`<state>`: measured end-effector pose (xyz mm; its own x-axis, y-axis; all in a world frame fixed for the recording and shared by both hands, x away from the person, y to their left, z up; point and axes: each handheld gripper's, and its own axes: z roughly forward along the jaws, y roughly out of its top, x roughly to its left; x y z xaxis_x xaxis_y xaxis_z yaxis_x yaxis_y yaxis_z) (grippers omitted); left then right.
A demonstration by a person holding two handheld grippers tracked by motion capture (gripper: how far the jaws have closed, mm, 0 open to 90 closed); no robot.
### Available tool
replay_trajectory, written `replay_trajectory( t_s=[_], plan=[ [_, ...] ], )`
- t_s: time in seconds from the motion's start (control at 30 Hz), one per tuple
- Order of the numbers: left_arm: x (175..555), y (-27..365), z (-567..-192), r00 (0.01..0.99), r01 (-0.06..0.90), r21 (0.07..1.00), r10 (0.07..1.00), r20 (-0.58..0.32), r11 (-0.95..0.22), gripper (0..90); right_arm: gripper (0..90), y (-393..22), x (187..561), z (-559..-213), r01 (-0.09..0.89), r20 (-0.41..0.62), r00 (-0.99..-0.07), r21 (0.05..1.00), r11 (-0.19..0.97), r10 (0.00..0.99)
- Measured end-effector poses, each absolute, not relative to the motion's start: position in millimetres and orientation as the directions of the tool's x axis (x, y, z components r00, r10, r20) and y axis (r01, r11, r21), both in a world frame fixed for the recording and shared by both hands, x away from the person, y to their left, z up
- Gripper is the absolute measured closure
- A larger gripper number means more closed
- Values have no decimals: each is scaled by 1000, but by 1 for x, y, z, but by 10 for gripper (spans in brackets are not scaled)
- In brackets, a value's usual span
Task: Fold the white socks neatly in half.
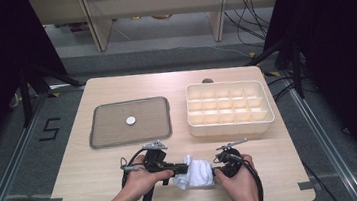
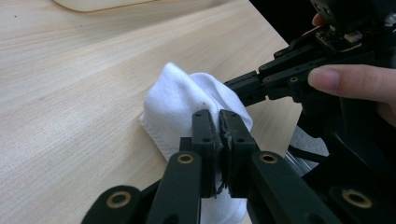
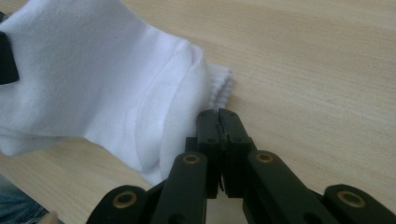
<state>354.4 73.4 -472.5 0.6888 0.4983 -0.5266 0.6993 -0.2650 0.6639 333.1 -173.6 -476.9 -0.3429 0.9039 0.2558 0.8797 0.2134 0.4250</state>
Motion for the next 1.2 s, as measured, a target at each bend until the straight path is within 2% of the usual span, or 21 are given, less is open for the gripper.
replay_trajectory(
  t_s=[0.07, 0.13, 0.3, 0.37, 0.57, 0.67, 0.8, 1.0, 1.03, 1.13, 1.2],
  plan=[
    [354, 72, -472, 685, 700, 664, 507, -523, -261, 849, 870, -172, 334, -477, 875, 250, -351, 430, 221, 903],
    [354, 72, -473, 688, 700, 665, 498, -528, -261, 849, 867, -169, 335, -477, 892, 245, -318, 405, 201, 916],
    [355, 71, -474, 686, 701, 664, 502, -527, -260, 849, 865, -167, 334, -477, 889, 242, -323, 409, 206, 915],
    [355, 71, -474, 685, 701, 664, 503, -527, -258, 849, 865, -169, 334, -478, 874, 232, -353, 428, 231, 907],
    [355, 68, -474, 691, 698, 665, 494, -528, -265, 849, 864, -167, 334, -477, 879, 226, -345, 418, 229, 911],
    [355, 67, -474, 690, 698, 666, 496, -527, -264, 849, 865, -165, 334, -476, 896, 229, -304, 398, 196, 925],
    [355, 66, -473, 692, 695, 668, 501, -520, -267, 849, 864, -162, 333, -476, 898, 240, -299, 398, 187, 924],
    [355, 64, -473, 693, 694, 667, 499, -520, -270, 850, 863, -162, 334, -476, 888, 238, -326, 409, 210, 915],
    [355, 63, -473, 693, 694, 666, 505, -515, -274, 849, 863, -161, 334, -476, 894, 215, -308, 400, 204, 927],
    [355, 62, -474, 695, 695, 665, 491, -525, -273, 849, 861, -159, 334, -475, 900, 250, -299, 394, 186, 921],
    [355, 61, -474, 698, 694, 664, 488, -525, -278, 849, 861, -161, 333, -477, 884, 222, -332, 411, 221, 917]
  ],
)
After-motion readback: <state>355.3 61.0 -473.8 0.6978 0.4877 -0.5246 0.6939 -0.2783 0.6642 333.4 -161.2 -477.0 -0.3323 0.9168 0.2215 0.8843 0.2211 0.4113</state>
